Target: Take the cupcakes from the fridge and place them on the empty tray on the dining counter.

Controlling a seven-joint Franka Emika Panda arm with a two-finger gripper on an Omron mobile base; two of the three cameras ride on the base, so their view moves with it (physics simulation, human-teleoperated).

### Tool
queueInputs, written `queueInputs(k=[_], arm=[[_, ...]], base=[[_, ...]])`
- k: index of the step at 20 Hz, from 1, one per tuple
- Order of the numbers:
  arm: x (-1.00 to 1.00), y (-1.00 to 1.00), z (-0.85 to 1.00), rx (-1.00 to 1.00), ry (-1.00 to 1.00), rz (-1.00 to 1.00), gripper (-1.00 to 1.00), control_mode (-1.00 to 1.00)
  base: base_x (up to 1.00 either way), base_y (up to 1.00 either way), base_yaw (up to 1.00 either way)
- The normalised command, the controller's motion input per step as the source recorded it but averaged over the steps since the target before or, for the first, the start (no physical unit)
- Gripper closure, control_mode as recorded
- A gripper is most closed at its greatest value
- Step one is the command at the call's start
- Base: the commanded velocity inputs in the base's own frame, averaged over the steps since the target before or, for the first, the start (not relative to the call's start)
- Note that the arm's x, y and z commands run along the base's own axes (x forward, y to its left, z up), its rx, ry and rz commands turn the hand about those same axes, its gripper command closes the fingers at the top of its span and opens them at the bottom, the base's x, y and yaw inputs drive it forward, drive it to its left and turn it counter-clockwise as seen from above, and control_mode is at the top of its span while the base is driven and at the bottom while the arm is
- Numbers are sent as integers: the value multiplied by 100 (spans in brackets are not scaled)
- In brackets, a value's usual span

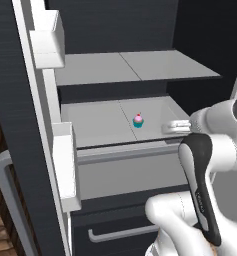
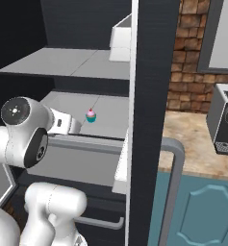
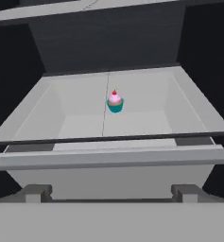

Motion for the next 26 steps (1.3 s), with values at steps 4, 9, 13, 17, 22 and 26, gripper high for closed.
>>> queueInputs(k=[4, 9, 13, 17, 22, 26], arm=[[58, 0, -8, 0, 3, 0, -100, -100], [65, 0, -22, 0, 3, 0, -100, -100], [44, 2, -26, 0, 2, 0, -100, -100], [62, 10, -35, 0, 1, 0, -100, -100], [58, 9, -33, 0, 0, 0, -100, -100], [68, 0, -21, 0, 0, 0, -100, -100]], base=[[0, 0, 0], [0, 0, 0], [0, 0, 0], [0, 0, 0], [0, 0, 0], [0, 0, 0]])
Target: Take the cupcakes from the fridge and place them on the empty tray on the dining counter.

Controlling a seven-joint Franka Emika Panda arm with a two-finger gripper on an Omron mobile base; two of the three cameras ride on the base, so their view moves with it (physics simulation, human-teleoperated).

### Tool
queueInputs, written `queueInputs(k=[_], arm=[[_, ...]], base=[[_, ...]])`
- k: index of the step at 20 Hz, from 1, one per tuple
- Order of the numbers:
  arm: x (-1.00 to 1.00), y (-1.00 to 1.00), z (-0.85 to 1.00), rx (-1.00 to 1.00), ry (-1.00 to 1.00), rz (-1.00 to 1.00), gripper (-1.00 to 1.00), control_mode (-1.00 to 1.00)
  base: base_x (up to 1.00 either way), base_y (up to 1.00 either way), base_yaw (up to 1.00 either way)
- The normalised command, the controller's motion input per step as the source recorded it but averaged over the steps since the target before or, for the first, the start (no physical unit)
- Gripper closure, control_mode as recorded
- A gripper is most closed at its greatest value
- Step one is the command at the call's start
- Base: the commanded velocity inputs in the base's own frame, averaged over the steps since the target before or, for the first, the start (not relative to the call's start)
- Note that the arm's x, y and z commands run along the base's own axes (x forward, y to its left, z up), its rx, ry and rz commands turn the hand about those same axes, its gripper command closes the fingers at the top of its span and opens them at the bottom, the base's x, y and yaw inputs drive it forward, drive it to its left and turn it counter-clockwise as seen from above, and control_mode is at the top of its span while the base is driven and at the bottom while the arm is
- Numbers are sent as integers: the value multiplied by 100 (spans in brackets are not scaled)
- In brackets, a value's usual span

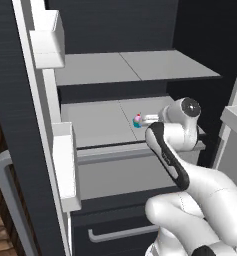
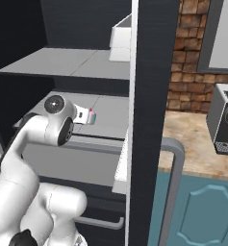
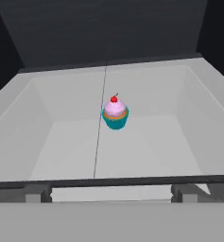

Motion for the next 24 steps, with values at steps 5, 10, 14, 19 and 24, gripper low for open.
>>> queueInputs(k=[5, 10, 14, 19, 24], arm=[[65, 0, -17, 0, 0, 0, -100, -100], [57, 0, -18, 0, 2, 0, -100, -100], [53, 1, -16, 0, 1, 0, -100, -100], [37, 0, -11, 0, 4, 0, -100, -100], [33, 1, -17, 0, 6, 0, -100, -100]], base=[[0, 0, 0], [0, 0, 0], [0, 0, 0], [0, 0, 0], [0, 0, 0]])
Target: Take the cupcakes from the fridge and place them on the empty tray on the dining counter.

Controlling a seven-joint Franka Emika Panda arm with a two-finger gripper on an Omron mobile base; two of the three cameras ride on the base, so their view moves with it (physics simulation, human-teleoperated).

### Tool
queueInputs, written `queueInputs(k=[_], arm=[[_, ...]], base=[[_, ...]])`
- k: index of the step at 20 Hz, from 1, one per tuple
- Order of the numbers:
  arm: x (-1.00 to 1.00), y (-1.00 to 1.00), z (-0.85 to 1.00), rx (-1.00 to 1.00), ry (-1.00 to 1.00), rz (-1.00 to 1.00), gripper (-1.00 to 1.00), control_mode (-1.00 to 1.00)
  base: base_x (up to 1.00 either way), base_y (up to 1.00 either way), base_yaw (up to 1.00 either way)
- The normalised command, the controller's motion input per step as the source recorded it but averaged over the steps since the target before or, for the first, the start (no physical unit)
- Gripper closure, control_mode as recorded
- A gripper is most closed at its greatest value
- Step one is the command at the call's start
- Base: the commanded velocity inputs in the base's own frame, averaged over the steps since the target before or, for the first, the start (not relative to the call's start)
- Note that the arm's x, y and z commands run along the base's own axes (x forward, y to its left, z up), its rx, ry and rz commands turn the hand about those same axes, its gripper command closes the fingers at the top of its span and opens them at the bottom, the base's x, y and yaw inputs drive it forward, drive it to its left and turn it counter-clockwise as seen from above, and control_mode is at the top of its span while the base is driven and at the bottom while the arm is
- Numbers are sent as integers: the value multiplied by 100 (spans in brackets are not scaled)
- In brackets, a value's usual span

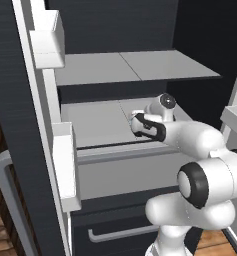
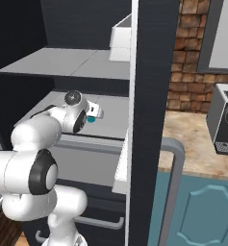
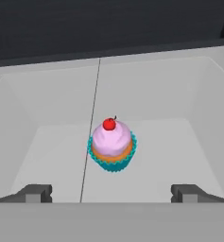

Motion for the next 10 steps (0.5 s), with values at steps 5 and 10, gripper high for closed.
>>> queueInputs(k=[5, 10], arm=[[32, 7, -23, 0, 3, 0, -100, -100], [38, 4, -24, 0, 0, 0, -100, -100]], base=[[0, 0, 0], [0, 0, 0]])
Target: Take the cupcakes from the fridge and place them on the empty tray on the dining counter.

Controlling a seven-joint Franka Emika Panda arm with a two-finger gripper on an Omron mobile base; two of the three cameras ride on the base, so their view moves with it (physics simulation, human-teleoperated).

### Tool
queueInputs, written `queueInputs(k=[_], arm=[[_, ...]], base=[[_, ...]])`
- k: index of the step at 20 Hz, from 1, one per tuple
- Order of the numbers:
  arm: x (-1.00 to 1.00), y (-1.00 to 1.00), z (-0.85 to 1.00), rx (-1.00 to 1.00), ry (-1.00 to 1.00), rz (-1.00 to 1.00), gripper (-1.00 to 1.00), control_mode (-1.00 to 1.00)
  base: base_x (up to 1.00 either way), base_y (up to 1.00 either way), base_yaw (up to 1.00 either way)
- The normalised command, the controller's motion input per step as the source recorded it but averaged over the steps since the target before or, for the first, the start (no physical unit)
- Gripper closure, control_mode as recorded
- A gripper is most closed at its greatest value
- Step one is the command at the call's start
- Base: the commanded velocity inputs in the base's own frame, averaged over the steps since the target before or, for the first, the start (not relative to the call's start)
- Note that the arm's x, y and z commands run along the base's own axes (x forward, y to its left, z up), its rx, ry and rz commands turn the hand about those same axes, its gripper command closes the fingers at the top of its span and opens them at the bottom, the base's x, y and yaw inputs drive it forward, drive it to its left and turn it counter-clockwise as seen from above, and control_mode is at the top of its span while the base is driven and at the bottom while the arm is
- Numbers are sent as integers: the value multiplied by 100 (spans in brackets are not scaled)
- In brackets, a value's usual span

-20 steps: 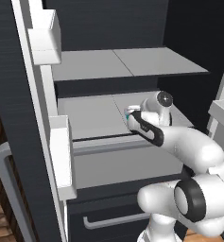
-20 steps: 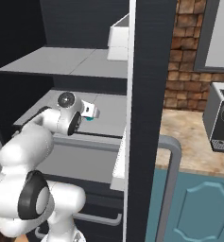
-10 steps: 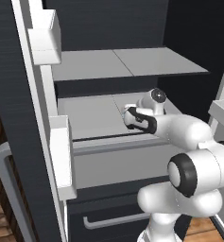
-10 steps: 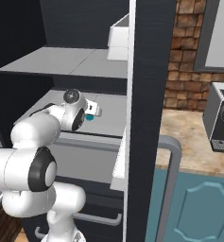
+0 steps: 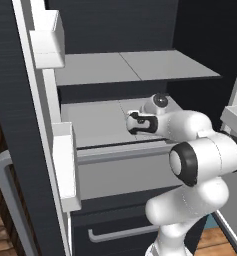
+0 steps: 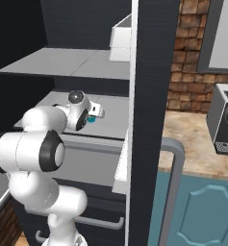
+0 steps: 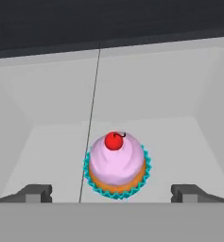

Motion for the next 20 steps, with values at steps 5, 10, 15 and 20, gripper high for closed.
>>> queueInputs(k=[5, 10, 15, 20], arm=[[40, 0, -23, 0, 0, 0, -100, -100], [37, 0, -29, 0, 0, 0, -100, -100], [33, 0, -34, 0, 0, 0, 100, -100], [11, 0, -38, 0, 5, 0, 100, -100]], base=[[0, 0, 0], [0, 0, 0], [0, 0, 0], [0, 0, 0]])
